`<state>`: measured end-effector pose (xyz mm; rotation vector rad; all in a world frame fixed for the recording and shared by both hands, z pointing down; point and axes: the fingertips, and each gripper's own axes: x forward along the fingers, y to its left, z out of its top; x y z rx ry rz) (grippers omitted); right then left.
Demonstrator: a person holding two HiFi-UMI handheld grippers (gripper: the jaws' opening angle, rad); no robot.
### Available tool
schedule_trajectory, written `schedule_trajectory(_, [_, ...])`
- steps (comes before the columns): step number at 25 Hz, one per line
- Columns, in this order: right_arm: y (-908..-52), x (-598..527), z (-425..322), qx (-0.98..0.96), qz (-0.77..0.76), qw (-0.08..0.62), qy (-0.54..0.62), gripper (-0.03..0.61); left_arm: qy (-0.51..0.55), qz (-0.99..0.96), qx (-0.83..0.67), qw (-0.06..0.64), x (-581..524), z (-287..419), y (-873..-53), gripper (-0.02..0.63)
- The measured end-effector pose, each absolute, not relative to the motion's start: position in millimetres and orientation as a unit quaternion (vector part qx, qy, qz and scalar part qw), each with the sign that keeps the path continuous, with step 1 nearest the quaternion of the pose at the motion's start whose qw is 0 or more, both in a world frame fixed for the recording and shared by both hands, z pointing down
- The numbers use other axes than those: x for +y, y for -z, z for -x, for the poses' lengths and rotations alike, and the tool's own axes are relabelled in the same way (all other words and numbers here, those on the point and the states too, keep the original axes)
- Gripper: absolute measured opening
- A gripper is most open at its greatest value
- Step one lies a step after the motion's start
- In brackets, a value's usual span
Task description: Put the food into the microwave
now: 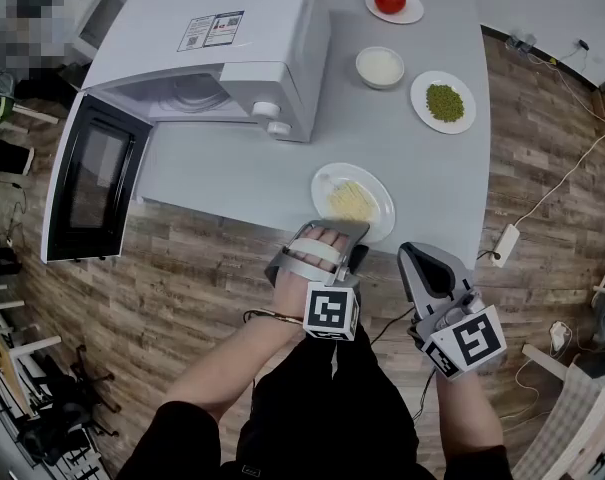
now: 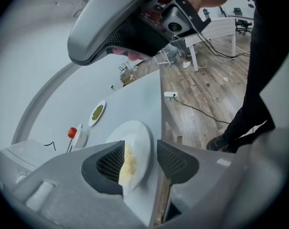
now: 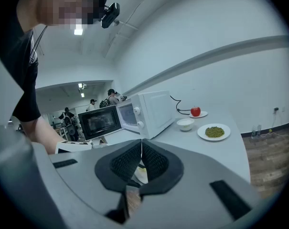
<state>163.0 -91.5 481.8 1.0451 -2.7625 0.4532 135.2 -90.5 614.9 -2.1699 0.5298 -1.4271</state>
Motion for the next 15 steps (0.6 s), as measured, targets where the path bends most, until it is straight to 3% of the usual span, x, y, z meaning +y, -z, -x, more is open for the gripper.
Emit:
schedule_trajectory(9, [-481,-94,-168,-0.92,-0.354,0.078,-0.15,0.014,0.533,0.784,0.187,0.257,-98,-138,-617,0.199])
schedule_trajectory(11, [-482,-95,-168,-0.919,-0.355,0.077,-0.151,0.014,0.539,0.78,0.167,0.272,-93,-141,-624,0.147])
schedule_trajectory(13, [-483,-95,-169,-0.919,-0.356,0.078,-0.152,0.014,0.55,0.749,0.165,0.331,-98,-140,-625,0.062])
schedule_trajectory(15, [-486,-95,-169,-0.919,-0.356,0.078,-0.154,0.014,0.555,0.718,0.18,0.381,-108,-137,-623,0.049])
